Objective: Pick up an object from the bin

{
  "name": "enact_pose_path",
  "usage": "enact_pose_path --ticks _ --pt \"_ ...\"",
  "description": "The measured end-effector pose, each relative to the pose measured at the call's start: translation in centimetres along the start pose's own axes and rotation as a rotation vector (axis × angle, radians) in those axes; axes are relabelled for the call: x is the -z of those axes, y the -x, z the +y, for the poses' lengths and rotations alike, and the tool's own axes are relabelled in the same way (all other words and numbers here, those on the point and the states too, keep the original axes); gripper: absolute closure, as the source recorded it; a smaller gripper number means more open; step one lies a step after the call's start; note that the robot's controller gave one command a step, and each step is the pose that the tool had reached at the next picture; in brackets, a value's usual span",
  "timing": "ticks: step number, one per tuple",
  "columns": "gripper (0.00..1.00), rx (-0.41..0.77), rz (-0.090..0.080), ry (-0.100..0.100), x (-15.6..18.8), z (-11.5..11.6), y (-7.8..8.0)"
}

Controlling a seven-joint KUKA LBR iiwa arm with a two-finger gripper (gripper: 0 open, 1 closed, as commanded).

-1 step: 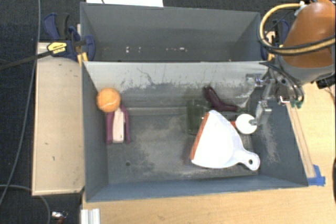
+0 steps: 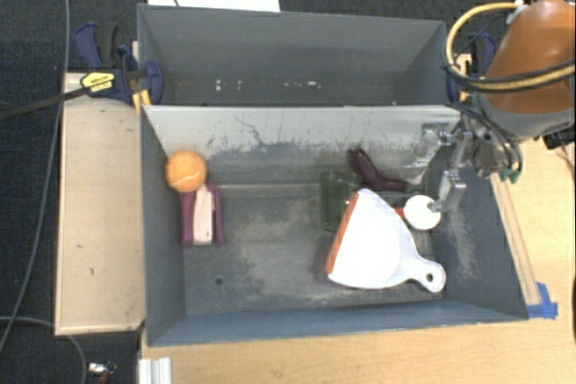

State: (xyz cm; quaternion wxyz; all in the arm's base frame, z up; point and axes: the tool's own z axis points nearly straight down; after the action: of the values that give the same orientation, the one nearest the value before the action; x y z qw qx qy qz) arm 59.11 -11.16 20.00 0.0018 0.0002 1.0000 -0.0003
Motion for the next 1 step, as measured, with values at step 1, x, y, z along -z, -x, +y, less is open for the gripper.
enact_pose_path --ticks 1 --pt "0.00 0.209 -0.005 0.000 -12.96 -0.04 -11.14"
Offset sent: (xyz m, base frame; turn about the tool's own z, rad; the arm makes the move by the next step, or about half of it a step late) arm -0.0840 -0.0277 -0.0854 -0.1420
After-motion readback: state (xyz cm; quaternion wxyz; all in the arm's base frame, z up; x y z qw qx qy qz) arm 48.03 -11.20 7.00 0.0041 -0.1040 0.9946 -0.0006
